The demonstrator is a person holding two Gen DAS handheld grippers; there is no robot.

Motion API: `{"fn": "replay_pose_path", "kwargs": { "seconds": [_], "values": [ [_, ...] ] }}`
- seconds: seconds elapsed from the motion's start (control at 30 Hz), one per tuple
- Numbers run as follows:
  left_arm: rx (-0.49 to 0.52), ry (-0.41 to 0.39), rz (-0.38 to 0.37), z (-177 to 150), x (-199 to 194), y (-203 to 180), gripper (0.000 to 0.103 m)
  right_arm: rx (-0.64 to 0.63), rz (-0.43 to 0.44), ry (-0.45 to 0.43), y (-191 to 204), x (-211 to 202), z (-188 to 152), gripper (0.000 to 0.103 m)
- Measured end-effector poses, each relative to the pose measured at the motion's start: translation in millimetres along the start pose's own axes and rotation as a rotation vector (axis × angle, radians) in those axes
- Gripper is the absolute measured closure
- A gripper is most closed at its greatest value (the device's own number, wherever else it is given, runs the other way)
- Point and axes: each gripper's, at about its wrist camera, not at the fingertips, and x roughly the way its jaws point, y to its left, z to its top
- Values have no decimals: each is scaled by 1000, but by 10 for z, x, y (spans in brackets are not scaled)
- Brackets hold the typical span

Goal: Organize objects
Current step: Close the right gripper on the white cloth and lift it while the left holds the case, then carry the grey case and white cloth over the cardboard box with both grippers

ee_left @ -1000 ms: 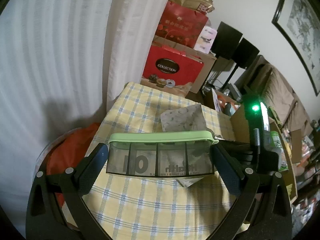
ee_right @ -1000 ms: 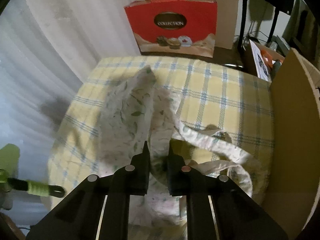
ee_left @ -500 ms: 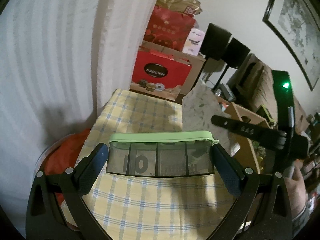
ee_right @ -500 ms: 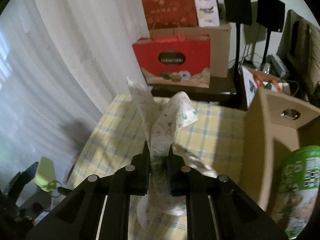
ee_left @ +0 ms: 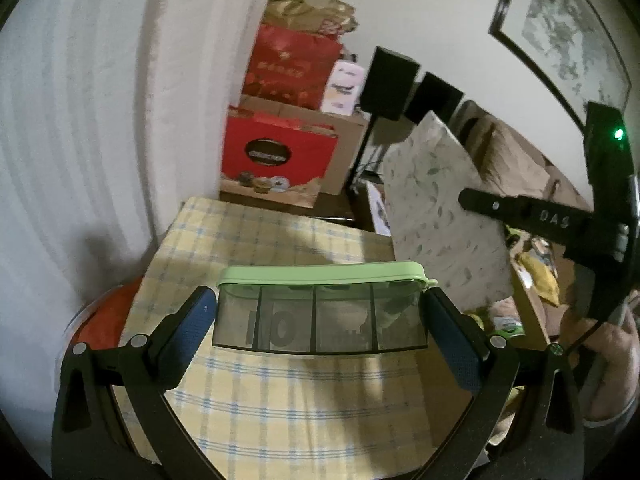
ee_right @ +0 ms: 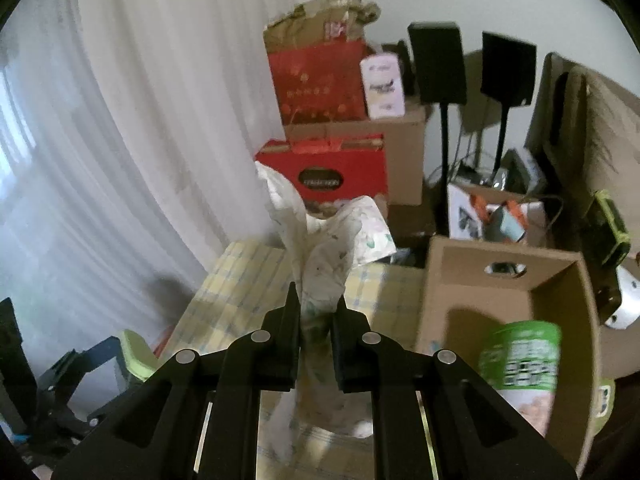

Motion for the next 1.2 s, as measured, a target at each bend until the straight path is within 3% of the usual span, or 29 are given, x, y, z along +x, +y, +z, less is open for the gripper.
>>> {"fn": "replay_pose_path", "kwargs": {
  "seconds": [0.33, 0.67, 0.93, 1.2],
  "values": [
    [72, 7, -92, 56, 11, -571, 1, 0, -71, -61, -328, -608, 87, 91],
    [146, 48, -200, -20, 132, -1214, 1, 52, -181, -85, -872, -1050, -70, 91],
    [213, 101, -263, -188, 299, -1646, 1, 118, -286, -75, -1341, -1227, -291, 91],
    [272, 148, -281, -420, 418, -1932, 1, 165, -316, -40, -1599, -1205, -566, 91]
  ]
}}
